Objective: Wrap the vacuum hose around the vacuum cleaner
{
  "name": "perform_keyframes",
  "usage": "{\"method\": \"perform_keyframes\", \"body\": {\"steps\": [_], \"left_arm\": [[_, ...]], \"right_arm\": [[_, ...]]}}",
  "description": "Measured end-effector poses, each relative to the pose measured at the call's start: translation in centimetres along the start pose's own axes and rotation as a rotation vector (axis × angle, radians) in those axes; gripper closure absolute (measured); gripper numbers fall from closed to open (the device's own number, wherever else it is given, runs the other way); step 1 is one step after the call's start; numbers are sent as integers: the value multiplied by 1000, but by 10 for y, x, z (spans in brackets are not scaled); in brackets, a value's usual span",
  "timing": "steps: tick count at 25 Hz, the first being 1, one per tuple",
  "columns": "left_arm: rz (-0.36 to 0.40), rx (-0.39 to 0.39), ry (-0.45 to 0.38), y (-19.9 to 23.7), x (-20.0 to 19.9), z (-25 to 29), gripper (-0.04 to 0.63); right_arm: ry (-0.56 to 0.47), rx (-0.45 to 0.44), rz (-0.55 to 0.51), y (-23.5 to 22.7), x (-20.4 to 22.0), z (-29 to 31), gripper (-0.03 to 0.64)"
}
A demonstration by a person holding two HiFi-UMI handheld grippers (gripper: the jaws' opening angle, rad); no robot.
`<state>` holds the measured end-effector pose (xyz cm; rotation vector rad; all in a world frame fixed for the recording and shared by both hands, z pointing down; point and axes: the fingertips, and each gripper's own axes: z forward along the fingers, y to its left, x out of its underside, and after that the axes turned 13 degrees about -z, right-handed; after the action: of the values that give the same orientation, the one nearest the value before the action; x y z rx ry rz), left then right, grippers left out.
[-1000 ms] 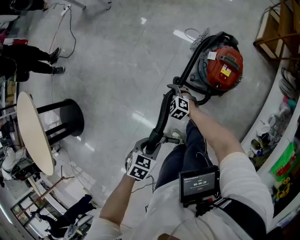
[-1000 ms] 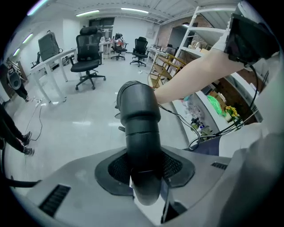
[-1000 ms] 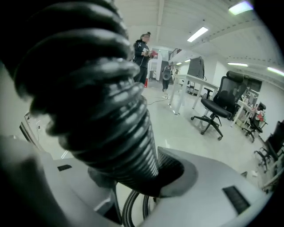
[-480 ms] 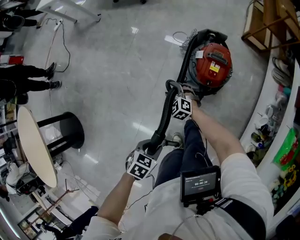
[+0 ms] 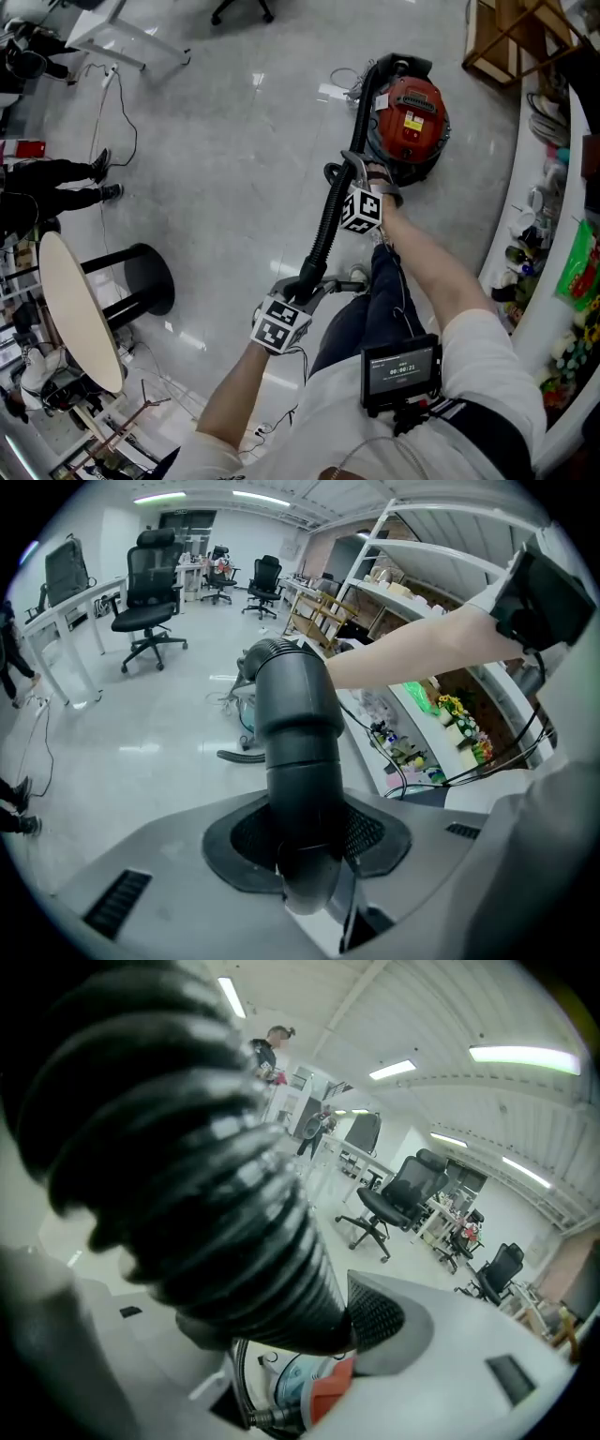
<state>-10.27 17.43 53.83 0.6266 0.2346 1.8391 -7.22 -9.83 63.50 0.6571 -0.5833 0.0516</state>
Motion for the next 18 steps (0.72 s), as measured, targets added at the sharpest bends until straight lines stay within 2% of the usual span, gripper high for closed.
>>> {"method": "perform_keyframes", "body": {"steps": [4, 8, 10, 18], "left_arm": [[-19, -15, 5, 4, 7, -3, 460], [-102, -46, -26, 16, -2, 0, 460], [-116, -55, -31, 20, -7, 1, 460], [-119, -79, -27, 6, -9, 8, 460]], "right_arm": [[-3, 40, 13, -16, -3, -14, 331], [6, 29, 58, -16, 12, -30, 331], [10, -10, 78, -4, 20, -40, 331], [-32, -273, 216, 85, 37, -99, 331]]}}
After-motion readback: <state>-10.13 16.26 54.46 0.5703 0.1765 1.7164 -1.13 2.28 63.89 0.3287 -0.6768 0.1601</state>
